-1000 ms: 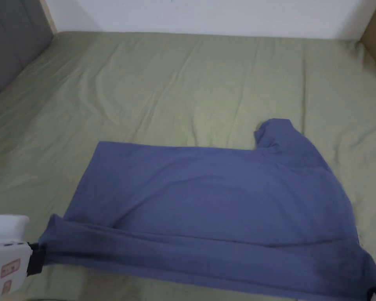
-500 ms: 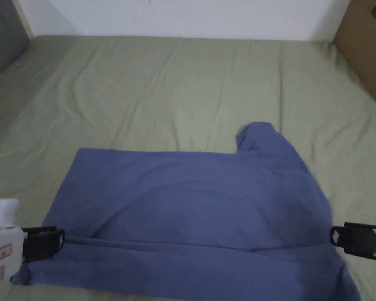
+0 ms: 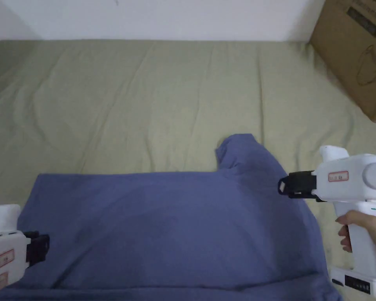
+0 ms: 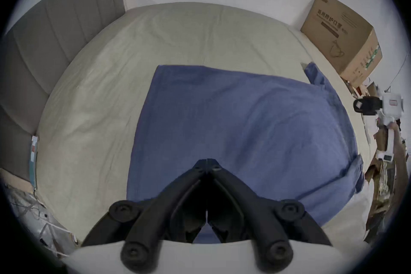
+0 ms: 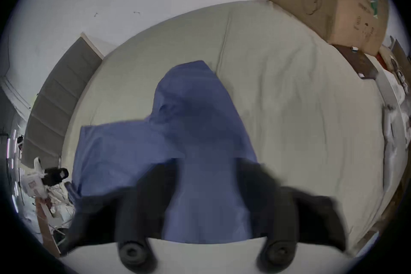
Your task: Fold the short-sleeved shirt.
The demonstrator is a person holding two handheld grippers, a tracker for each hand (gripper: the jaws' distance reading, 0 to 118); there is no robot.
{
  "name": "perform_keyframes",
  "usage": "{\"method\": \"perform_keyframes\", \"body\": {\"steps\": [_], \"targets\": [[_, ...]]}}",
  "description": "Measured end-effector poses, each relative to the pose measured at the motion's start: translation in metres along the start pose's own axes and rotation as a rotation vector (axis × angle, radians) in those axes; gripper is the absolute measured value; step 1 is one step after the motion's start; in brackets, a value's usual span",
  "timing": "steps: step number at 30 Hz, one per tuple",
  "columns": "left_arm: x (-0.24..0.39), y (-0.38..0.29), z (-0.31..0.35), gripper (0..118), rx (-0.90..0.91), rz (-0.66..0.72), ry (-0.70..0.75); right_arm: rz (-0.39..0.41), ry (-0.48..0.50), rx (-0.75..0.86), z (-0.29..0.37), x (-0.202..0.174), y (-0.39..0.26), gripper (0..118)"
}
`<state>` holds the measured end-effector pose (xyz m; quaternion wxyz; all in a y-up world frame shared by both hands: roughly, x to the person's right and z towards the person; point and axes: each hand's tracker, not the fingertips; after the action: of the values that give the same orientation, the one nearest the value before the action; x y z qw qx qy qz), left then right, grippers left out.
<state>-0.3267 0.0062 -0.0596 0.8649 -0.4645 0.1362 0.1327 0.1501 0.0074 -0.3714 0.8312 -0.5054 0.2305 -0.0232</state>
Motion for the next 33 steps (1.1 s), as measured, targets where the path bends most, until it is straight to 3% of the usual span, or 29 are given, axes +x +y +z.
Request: {"method": "perform_keyframes", "body": {"steps": [4,7,10,12,13,14,18,24,25,27,28,29,33], "targets": [[0.000,0.017,-0.014,0,-0.001,-0.004,0.004,0.016,-0.103,-0.073,-0.053,0.011,0.039,85],[-0.001,0.021,-0.023,0,-0.018,-0.019,0.012,0.053,-0.063,-0.131,-0.085,0.016,0.044,85],[-0.006,0.022,-0.030,0,-0.037,-0.022,0.025,0.066,-0.103,-0.153,-0.101,0.017,0.036,77],[-0.009,0.020,-0.033,0,-0.048,-0.017,0.027,0.111,-0.118,-0.098,-0.092,0.011,0.032,62],[-0.011,0.018,-0.034,0,-0.051,-0.015,0.028,0.140,-0.125,-0.085,-0.087,0.008,0.031,44],[-0.012,0.017,-0.035,0,-0.055,-0.014,0.027,0.170,-0.152,-0.069,-0.082,0.006,0.031,1],[-0.018,0.017,-0.035,0,-0.062,-0.005,0.042,0.087,-0.044,-0.046,-0.071,0.004,0.034,0],[-0.045,0.049,-0.051,2,-0.050,0.037,0.037,0.083,-0.062,-0.046,-0.070,0.001,0.037,0],[-0.049,0.057,-0.058,12,-0.054,0.039,0.031,0.086,-0.067,-0.047,-0.067,-0.002,0.037,0],[-0.059,0.079,-0.076,77,-0.071,0.046,0.027,0.080,-0.063,-0.052,-0.067,0.000,0.036,0],[-0.066,0.088,-0.087,100,-0.073,0.057,0.042,0.076,-0.061,-0.051,-0.068,0.001,0.035,0],[-0.072,0.098,-0.097,108,-0.085,0.076,0.073,0.072,-0.061,-0.054,-0.066,0.000,0.036,0],[-0.079,0.131,-0.109,103,-0.051,0.174,0.072,0.075,-0.060,-0.064,-0.064,-0.001,0.036,0]]}}
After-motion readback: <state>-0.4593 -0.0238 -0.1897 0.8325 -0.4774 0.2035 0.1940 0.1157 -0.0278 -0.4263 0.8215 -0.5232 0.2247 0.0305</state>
